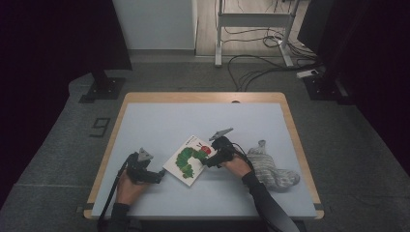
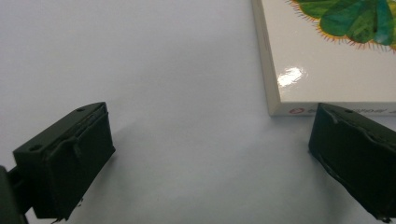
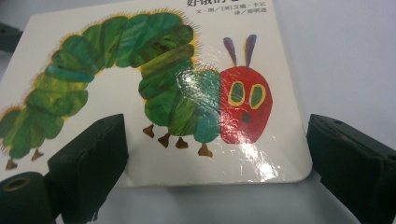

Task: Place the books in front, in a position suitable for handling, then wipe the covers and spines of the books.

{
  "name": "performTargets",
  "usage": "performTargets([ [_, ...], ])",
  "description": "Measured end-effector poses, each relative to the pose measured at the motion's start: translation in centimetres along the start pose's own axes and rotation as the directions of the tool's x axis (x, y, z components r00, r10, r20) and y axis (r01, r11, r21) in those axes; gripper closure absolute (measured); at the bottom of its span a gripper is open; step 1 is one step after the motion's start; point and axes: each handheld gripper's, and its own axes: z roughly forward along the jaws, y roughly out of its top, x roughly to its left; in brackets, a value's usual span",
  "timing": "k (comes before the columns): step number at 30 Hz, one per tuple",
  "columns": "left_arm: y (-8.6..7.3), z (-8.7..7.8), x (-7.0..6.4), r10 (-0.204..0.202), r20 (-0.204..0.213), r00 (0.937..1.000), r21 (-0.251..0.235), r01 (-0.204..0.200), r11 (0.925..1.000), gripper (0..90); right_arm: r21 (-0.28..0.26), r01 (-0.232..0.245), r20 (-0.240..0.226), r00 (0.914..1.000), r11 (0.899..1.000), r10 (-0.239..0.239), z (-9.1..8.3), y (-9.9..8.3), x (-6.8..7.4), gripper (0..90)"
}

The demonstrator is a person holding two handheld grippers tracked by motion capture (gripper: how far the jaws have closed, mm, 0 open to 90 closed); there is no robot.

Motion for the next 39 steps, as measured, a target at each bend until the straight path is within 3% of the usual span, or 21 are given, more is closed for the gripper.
performTargets([
  [5, -0.1, 0.0, 0.0, -0.003, -0.002, 1.0000, 0.000, 0.003, 1.0000, 0.0, -0.017, 0.002, 0.004, 1.0000, 1.000, -0.002, -0.2, -0.4, 0.1, 6.2],
  [9, -0.1, 0.0, 0.0, -0.003, -0.002, 1.0000, 0.002, 0.003, 1.0000, 0.0, -0.018, 0.027, 0.032, 0.9991, 0.999, -0.027, -0.7, -0.4, 0.5, 7.7],
  [16, -0.3, -0.2, -0.1, -0.001, -0.003, 1.0000, 0.001, 0.001, 1.0000, 0.0, -0.040, 0.042, 0.063, 0.9972, 0.998, -0.040, -3.0, -0.3, 1.0, 7.7],
  [25, -1.0, -0.8, 0.1, -0.007, 0.012, 0.9999, 0.008, 0.007, 0.9999, 0.0, -0.027, 0.090, 0.108, 0.9904, 0.996, -0.087, -6.0, -0.6, 1.4, 7.9],
  [31, -1.2, -1.0, 0.3, -0.022, 0.026, 0.9994, 0.015, 0.021, 0.9997, 0.0, -0.024, 0.080, 0.132, 0.9883, 0.996, -0.077, -8.0, -1.4, 1.0, 6.2],
  [39, -1.4, -1.2, 0.3, -0.022, 0.030, 0.9993, 0.014, 0.022, 0.9997, 0.2, -0.037, 0.032, 0.192, 0.9811, 0.999, -0.024, -11.1, -3.2, -0.6, 4.6],
])
